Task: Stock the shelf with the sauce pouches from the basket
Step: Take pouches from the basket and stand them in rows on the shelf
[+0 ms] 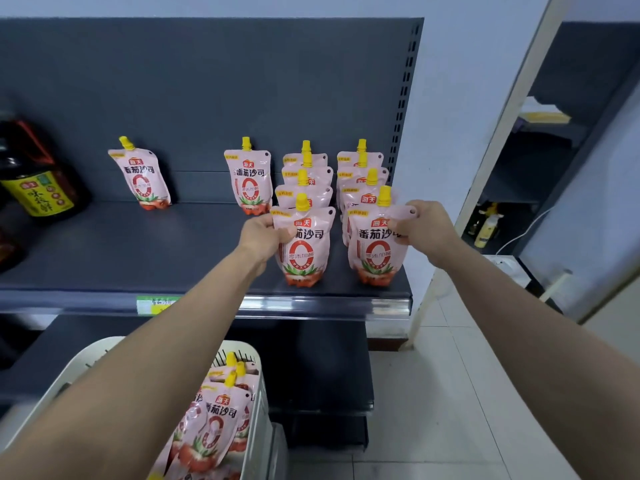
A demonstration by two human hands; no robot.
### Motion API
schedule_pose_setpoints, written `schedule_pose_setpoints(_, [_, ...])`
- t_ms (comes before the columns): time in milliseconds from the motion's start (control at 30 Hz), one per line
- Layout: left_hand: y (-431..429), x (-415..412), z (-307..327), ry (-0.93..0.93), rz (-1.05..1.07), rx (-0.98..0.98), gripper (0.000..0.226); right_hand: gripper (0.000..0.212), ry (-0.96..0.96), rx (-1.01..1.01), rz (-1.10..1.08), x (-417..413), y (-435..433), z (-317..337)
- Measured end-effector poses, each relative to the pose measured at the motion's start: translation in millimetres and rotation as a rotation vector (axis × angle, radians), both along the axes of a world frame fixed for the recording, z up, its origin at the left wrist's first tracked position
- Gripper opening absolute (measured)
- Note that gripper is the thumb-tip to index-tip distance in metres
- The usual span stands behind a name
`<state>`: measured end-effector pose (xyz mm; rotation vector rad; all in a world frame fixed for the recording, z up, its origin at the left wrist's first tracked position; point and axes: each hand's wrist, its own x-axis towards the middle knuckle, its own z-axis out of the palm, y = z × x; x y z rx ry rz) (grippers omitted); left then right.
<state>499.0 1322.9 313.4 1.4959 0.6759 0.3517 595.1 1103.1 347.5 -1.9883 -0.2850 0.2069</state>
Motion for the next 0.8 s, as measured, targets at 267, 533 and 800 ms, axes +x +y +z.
schedule_pose_setpoints(267, [8.9, 6.0, -9.5, 0.023, -0.031, -0.002, 0.033, 0.028, 0.033, 0.031, 0.081, 13.8, 6.2, -15.8])
schedule_pose_setpoints(533, [9.0, 4.4, -12.3, 0.011, -0.060, -0.021, 0.033, 0.027, 0.076, 0.046, 0.103, 10.4, 2.0, -21.5])
schedule_pose_setpoints(800, [5.2, -1.0, -10.7, 0.005, -0.055, -0.022, 0.037, 0.040, 0.106, 0.024, 0.077, 3.4, 0.2, -20.6])
